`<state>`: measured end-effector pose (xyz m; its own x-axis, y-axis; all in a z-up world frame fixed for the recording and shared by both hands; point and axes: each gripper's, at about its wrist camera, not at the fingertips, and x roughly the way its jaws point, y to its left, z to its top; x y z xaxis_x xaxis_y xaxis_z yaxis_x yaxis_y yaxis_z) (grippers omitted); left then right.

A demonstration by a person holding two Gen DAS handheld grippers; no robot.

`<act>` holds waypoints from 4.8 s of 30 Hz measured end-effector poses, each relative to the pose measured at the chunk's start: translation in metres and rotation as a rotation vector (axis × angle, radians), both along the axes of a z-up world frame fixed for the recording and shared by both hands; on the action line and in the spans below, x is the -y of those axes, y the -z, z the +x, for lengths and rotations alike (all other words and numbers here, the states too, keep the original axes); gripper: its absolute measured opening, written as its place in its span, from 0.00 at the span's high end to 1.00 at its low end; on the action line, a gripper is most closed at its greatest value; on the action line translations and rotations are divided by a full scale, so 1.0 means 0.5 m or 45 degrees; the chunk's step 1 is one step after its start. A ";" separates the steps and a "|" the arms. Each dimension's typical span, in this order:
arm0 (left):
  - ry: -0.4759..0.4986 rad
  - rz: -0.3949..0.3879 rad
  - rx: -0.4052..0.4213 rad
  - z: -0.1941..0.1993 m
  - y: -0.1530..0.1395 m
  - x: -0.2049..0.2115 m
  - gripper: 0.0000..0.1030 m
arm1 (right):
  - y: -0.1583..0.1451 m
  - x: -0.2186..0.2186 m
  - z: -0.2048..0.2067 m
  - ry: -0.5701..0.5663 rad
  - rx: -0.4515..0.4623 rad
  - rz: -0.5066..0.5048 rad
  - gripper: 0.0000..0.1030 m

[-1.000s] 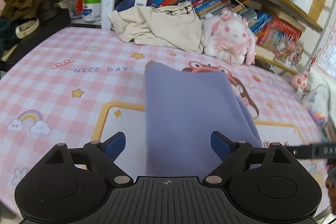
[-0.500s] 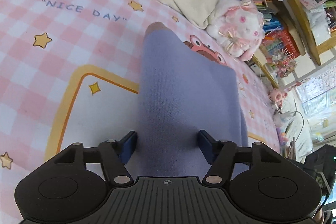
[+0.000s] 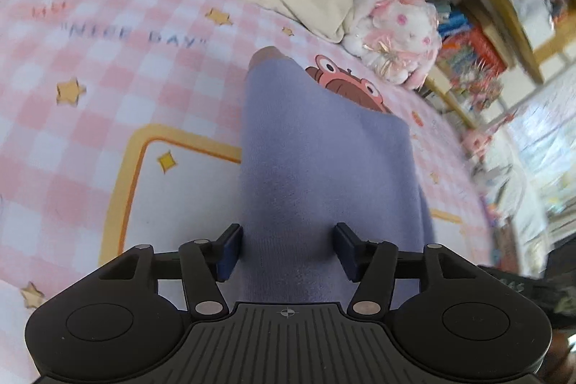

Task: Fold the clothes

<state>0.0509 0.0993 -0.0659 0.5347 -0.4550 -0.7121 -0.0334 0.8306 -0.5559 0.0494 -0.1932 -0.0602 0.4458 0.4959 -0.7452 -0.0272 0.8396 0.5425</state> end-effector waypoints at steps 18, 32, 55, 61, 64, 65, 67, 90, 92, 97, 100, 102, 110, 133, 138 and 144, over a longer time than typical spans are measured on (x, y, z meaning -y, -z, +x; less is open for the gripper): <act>0.070 0.039 0.212 -0.003 -0.067 0.017 0.59 | -0.084 -0.033 -0.007 -0.102 0.321 -0.057 0.76; 0.026 0.044 0.262 0.114 -0.091 -0.015 0.58 | -0.118 -0.078 0.123 -0.190 0.426 -0.108 0.76; -0.010 0.078 0.207 0.314 -0.042 -0.053 0.58 | -0.064 -0.154 0.339 -0.150 0.366 -0.173 0.75; -0.010 0.083 0.184 0.351 -0.025 -0.053 0.58 | -0.052 -0.164 0.376 -0.148 0.347 -0.212 0.75; -0.017 0.079 0.170 0.362 -0.016 -0.056 0.58 | -0.045 -0.163 0.388 -0.150 0.344 -0.211 0.75; -0.019 0.078 0.165 0.365 -0.013 -0.056 0.58 | -0.042 -0.163 0.393 -0.149 0.340 -0.211 0.75; -0.025 0.078 0.155 0.371 -0.006 -0.055 0.57 | -0.035 -0.161 0.403 -0.140 0.329 -0.210 0.74; -0.107 0.461 0.470 0.203 -0.081 -0.028 0.18 | -0.089 -0.132 0.268 -0.097 0.559 -0.380 0.18; -0.106 0.529 0.494 0.170 -0.080 -0.011 0.12 | -0.090 -0.129 0.238 -0.073 0.586 -0.425 0.16; -0.144 0.642 0.540 0.093 -0.075 0.020 0.06 | -0.085 -0.123 0.163 -0.039 0.636 -0.504 0.10; -0.174 0.672 0.532 0.058 -0.068 0.031 0.04 | -0.075 -0.124 0.122 -0.026 0.637 -0.543 0.08; -0.190 0.705 0.523 0.040 -0.062 0.038 0.03 | -0.068 -0.124 0.099 -0.019 0.635 -0.561 0.07; -0.202 0.764 0.469 -0.017 -0.038 0.062 0.01 | -0.030 -0.120 0.018 0.034 0.581 -0.625 0.04; -0.242 0.745 0.388 -0.031 -0.006 0.062 0.00 | -0.002 -0.115 -0.017 0.045 0.528 -0.651 0.03; -0.232 0.755 0.393 -0.025 -0.008 0.066 0.00 | 0.000 -0.114 -0.016 0.051 0.521 -0.652 0.03; -0.212 0.757 0.385 -0.015 -0.002 0.069 0.00 | 0.002 -0.118 -0.010 0.041 0.522 -0.665 0.02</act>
